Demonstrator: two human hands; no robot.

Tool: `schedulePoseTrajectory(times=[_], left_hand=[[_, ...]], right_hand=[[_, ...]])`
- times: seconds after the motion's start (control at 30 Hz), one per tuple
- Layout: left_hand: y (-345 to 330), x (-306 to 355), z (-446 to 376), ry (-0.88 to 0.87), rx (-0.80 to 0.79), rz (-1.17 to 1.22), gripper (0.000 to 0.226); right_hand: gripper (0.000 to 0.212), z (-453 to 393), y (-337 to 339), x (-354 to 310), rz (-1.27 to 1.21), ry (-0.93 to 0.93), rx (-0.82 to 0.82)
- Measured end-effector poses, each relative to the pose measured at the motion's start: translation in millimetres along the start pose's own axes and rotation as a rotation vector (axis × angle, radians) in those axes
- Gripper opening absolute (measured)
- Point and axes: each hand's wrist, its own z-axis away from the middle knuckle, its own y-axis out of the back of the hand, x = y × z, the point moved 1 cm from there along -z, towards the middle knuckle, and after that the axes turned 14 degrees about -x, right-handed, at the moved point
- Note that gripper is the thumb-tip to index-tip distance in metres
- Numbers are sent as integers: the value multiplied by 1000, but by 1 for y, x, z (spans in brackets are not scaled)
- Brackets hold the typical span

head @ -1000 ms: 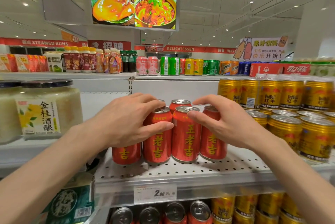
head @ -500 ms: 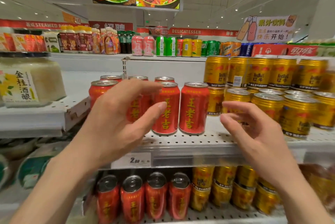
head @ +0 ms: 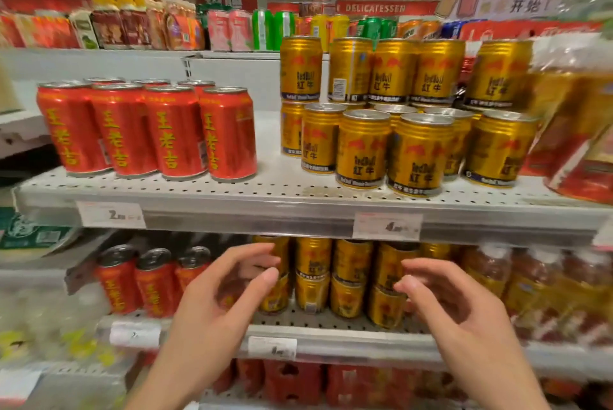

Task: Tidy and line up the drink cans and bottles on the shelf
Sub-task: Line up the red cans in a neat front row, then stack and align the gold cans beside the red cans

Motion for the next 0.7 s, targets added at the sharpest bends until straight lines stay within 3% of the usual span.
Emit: schedulePoseTrajectory(times=[0.23, 0.43, 0.7], left_hand=[[-32, 14, -10, -16, -29, 20, 23], [-32, 20, -28, -104, -41, 17, 27], [-8, 31, -55, -199, -24, -213, 27]], right_hand=[[18, 7, 43, 11, 55, -28, 62], [14, 11, 68, -2, 248, -60, 121], [13, -1, 95, -24, 499, -31, 157]])
